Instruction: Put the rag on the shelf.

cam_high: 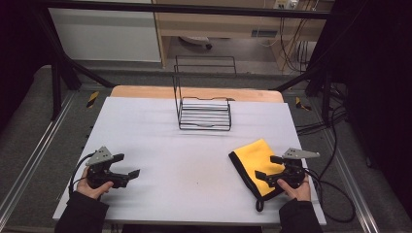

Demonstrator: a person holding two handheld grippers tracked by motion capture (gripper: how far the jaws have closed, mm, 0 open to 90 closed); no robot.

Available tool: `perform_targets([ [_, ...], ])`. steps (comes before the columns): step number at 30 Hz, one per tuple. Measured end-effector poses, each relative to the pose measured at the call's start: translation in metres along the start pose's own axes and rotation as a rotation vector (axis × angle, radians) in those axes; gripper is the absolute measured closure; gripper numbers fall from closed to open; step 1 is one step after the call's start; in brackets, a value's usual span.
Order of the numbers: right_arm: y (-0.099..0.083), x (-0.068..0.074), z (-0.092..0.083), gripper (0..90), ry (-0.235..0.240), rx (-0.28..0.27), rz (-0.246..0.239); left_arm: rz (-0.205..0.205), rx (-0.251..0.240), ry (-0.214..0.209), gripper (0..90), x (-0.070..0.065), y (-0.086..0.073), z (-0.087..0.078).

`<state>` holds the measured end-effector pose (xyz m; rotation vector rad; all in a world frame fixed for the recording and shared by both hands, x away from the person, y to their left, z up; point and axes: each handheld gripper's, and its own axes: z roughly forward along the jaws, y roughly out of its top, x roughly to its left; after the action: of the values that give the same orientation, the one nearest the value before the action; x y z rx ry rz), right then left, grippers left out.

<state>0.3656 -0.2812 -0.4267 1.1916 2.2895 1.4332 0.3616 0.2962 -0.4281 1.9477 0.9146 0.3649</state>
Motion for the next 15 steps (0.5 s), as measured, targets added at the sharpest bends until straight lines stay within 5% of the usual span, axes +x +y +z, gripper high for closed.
perform_targets([
  [15, 0.0023, 0.0077, 0.0072, 2.0, -0.033, 0.028, -0.004, 0.001, 0.004, 0.013, 7.0, 0.0008, 0.0001, 0.0009],
])
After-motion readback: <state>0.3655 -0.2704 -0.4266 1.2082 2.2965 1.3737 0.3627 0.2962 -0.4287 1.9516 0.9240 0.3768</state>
